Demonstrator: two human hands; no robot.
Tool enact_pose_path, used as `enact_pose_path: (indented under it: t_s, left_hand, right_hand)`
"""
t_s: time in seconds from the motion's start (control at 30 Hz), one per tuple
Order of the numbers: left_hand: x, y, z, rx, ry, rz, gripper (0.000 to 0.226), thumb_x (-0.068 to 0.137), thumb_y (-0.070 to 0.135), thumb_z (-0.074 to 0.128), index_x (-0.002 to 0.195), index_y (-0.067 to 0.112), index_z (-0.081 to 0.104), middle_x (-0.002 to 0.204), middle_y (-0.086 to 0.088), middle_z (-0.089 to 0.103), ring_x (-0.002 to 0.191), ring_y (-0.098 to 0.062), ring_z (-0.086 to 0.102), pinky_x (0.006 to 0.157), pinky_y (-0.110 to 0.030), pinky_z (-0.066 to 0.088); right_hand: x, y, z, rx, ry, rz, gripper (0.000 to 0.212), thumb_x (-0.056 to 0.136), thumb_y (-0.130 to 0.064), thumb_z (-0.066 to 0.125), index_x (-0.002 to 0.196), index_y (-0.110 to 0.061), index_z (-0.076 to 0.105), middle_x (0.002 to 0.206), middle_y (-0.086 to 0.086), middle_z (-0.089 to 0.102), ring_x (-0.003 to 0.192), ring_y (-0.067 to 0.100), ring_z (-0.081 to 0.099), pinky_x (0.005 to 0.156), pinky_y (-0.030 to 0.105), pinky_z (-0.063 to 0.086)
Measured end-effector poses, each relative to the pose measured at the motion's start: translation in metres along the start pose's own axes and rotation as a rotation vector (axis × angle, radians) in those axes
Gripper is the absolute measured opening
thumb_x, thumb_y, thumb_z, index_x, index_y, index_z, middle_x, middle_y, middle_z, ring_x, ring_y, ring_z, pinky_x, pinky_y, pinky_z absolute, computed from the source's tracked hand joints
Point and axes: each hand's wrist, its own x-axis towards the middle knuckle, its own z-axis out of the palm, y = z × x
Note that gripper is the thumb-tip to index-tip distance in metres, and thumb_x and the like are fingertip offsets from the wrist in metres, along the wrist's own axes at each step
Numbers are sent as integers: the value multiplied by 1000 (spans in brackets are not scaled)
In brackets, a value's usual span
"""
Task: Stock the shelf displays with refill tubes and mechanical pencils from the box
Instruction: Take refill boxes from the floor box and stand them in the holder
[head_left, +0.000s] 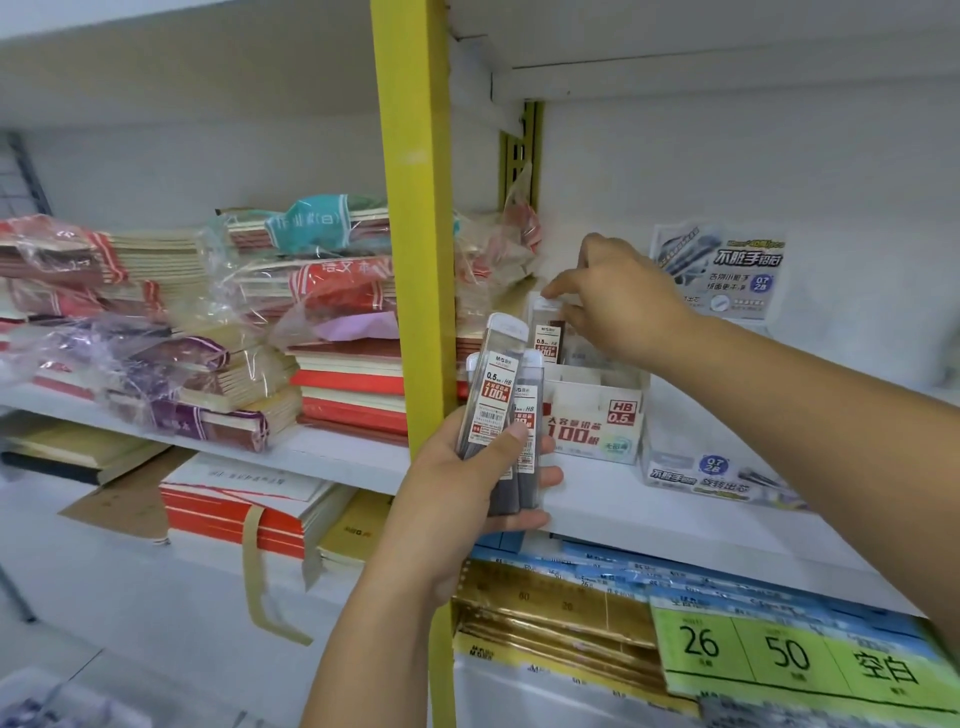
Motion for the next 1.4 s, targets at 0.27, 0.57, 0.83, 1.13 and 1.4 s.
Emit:
enact_pose_path:
  t_s: [0.27,0.57,0.83,1.13,1.4]
  left_hand:
    - [0,-1,7,14,-18,-13,24,98,30,59,121,32,61,103,1,78,91,-21,76,61,-30,60]
    - [-4,1,15,68,-52,-23,20,96,33,63,116,35,64,99,0,78,85,-20,76,60,-29,59]
    - [-5,1,5,82,40,-4,17,99,26,58,114,33,63,97,5,78,85,-16,76,59,-27,59]
    - [-7,0,3,78,43,-9,19,99,25,59,117,32,61,97,6,78,87,-15,76,60,-28,59]
    - [-4,-2,3,63,60,7,18,99,25,59,115,33,62,96,6,78,86,-15,76,59,-28,59]
  right_hand:
    - [-40,-10,-28,508,36,81,25,98,-31,51,116,-27,68,101,-4,61,94,11,55,83,27,43]
    - [-73,-36,-44,1105,-160,204,17,80,-23,76,96,-25,71,87,-8,74,77,2,67,69,14,53]
    - [-49,-14,-60,1410,194,375,10,92,-8,61,91,-18,58,85,0,75,82,15,72,67,26,55]
    - [-28,-14,-25,678,122,165,21,86,-17,70,97,-28,56,86,-11,64,78,5,62,77,36,56]
    - [-15,-6,-2,561,45,161,32,82,-20,74,98,-31,49,81,-8,63,75,11,63,70,40,55]
